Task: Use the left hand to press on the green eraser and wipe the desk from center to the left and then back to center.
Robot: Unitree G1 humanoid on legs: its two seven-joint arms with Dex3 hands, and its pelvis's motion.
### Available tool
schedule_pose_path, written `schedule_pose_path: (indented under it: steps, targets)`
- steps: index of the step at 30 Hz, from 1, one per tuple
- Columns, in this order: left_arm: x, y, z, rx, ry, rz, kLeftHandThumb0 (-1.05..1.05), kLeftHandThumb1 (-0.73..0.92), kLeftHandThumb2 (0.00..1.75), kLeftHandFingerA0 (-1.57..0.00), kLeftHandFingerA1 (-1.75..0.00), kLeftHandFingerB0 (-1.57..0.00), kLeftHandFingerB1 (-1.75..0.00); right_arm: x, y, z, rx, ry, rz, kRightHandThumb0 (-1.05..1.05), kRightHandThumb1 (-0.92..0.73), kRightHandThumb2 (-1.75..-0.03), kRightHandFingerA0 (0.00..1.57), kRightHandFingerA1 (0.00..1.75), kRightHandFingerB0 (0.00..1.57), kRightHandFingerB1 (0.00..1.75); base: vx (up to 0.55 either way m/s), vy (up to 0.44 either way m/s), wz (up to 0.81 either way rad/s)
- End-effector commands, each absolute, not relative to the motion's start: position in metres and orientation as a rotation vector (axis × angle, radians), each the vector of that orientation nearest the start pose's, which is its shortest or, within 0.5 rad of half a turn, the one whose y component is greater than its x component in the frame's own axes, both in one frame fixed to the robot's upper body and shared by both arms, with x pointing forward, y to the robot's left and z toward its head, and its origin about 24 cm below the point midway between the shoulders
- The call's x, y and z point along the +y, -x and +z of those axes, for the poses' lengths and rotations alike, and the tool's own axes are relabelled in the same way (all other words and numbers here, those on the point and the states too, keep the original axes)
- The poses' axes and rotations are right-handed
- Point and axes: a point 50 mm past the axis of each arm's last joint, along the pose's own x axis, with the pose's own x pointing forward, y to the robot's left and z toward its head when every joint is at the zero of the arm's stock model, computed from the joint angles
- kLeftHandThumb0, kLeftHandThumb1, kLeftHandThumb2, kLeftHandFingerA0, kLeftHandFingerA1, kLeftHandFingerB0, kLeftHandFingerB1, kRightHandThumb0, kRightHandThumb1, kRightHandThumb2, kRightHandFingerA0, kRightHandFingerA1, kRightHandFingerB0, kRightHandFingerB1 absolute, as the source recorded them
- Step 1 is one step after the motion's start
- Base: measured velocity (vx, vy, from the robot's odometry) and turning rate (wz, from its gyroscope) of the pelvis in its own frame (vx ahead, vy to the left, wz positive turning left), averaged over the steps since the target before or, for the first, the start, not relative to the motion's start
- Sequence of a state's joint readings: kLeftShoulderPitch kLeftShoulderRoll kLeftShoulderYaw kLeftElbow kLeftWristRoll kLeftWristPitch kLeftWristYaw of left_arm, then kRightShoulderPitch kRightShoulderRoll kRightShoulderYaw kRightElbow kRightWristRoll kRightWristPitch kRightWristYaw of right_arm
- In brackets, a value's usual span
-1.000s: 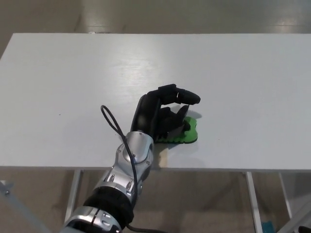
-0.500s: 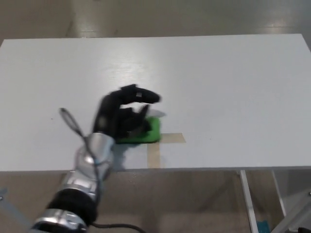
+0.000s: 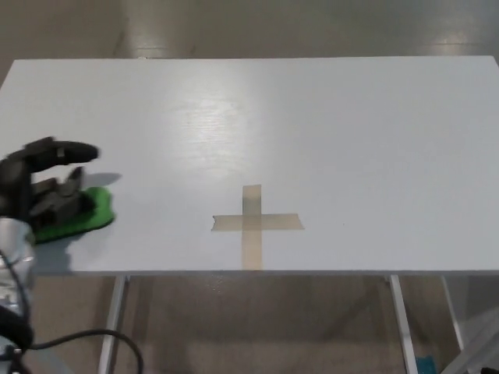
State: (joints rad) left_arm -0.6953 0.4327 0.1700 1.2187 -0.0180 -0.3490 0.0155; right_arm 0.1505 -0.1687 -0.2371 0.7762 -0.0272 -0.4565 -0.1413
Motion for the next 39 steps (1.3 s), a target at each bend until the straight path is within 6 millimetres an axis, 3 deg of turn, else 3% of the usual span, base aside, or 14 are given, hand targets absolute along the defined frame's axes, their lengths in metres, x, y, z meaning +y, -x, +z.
schedule_pose_path:
  steps: [1, 7, 10, 11, 16, 23, 26, 28, 32, 35, 39]
  targets:
    - [0.314, -0.322, 0.029, 0.286, -0.256, 0.332, -0.25, 0.78, 0.64, -0.94, -1.14, -0.89, -0.84, -0.261, -0.14, -0.094, 0.452, 0.229, -0.422, -0.19, -0.65, -0.58, 0.82, 0.56, 0.66, 0.53, 0.0, 0.0, 0.0]
    - [0.314, -0.321, 0.027, 0.298, -0.261, 0.329, -0.27, 0.78, 0.64, -0.94, -1.13, -0.9, -0.84, -0.26, -0.137, -0.096, 0.47, 0.247, -0.423, -0.19, -0.65, -0.58, 0.82, 0.55, 0.66, 0.52, 0.0, 0.0, 0.0]
    - [0.301, -0.327, 0.025, 0.287, -0.219, 0.296, -0.26, 0.78, 0.64, -0.94, -1.14, -0.89, -0.83, -0.259, -0.138, -0.095, 0.47, 0.25, -0.421, -0.19, -0.64, -0.58, 0.81, 0.55, 0.66, 0.52, 0.0, 0.0, 0.0]
    - [0.294, -0.329, 0.025, 0.279, -0.243, 0.266, -0.19, 0.78, 0.63, -0.88, -1.12, -0.84, -0.79, -0.259, -0.138, -0.095, 0.468, 0.25, -0.422, -0.19, -0.64, -0.58, 0.81, 0.55, 0.66, 0.52, 0.0, 0.0, 0.0]
    - [0.268, -0.336, 0.022, 0.25, -0.286, 0.165, -0.22, 0.78, 0.63, -0.93, -1.15, -0.86, -0.82, -0.258, -0.139, -0.094, 0.459, 0.273, -0.414, -0.2, -0.64, -0.58, 0.81, 0.55, 0.67, 0.52, 0.0, 0.0, 0.03]
    - [0.2, -0.353, 0.022, 0.185, -0.304, 0.01, -0.19, 0.77, 0.68, -0.93, -1.19, -0.87, -0.86, -0.259, -0.142, -0.092, 0.442, 0.224, -0.416, -0.2, -0.65, -0.58, 0.81, 0.56, 0.66, 0.53, 0.0, 0.0, 0.01]
    - [0.181, -0.355, 0.021, 0.173, -0.292, -0.033, -0.19, 0.78, 0.67, -0.93, -1.19, -0.88, -0.86, -0.258, -0.142, -0.092, 0.436, 0.206, -0.421, -0.2, -0.65, -0.58, 0.82, 0.56, 0.66, 0.53, 0.0, 0.0, 0.0]
    - [0.146, -0.354, 0.018, 0.158, -0.276, -0.116, -0.19, 0.77, 0.69, -0.96, -1.15, -0.88, -0.85, -0.257, -0.143, -0.092, 0.43, 0.178, -0.431, -0.2, -0.64, -0.58, 0.82, 0.58, 0.66, 0.53, 0.0, 0.0, 0.0]
    - [0.116, -0.352, 0.018, 0.148, -0.286, -0.186, -0.21, 0.79, 0.67, -0.96, -1.16, -0.88, -0.87, -0.256, -0.143, -0.092, 0.428, 0.151, -0.436, -0.18, -0.65, -0.58, 0.82, 0.58, 0.65, 0.53, 0.0, 0.0, 0.0]
    - [0.08, -0.348, 0.02, 0.126, -0.264, -0.27, -0.22, 0.78, 0.66, -0.96, -1.15, -0.89, -0.85, -0.255, -0.143, -0.091, 0.426, 0.138, -0.434, -0.17, -0.64, -0.58, 0.82, 0.58, 0.65, 0.53, 0.0, 0.0, 0.0]
    - [0.063, -0.346, 0.024, 0.114, -0.242, -0.309, -0.25, 0.8, 0.64, -0.94, -1.15, -0.88, -0.83, -0.256, -0.144, -0.09, 0.427, 0.141, -0.43, -0.18, -0.64, -0.58, 0.82, 0.58, 0.66, 0.54, 0.0, 0.0, 0.0]
